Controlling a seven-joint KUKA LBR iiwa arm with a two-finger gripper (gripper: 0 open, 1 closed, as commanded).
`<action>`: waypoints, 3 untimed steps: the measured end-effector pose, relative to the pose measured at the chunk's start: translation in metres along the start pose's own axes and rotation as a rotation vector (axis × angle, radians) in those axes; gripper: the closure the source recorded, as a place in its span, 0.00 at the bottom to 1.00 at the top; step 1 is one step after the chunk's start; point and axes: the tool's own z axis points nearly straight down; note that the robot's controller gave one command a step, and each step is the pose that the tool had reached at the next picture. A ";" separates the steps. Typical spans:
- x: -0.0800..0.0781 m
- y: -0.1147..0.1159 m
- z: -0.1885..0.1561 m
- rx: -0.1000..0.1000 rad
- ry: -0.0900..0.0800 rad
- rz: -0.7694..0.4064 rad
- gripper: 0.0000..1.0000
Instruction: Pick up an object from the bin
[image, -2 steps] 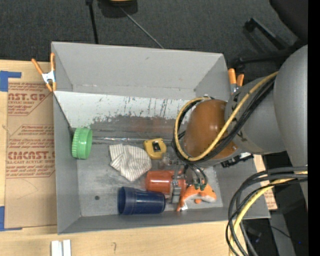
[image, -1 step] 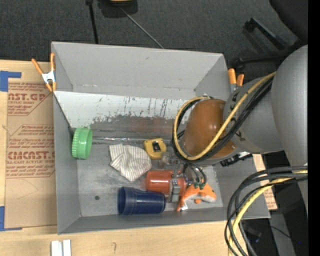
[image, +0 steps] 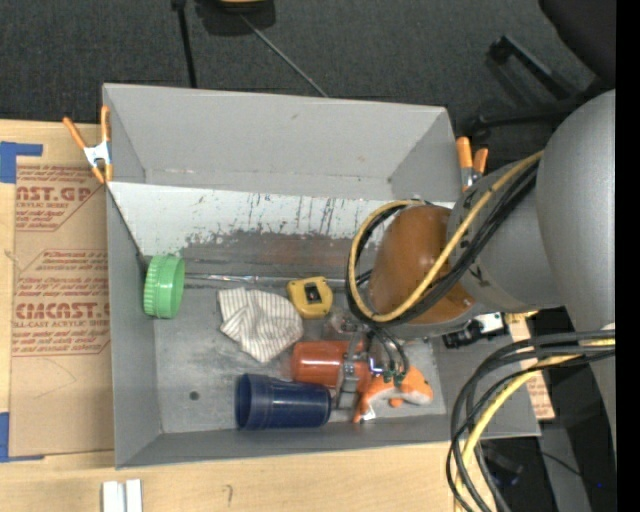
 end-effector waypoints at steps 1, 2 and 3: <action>-0.005 0.007 -0.008 0.003 -0.006 -0.127 1.00; -0.005 0.007 -0.008 0.003 -0.006 -0.127 1.00; -0.004 0.007 -0.009 0.003 -0.003 -0.126 1.00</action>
Offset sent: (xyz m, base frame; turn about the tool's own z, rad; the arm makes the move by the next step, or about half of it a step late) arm 0.0000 0.0000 0.0000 0.0000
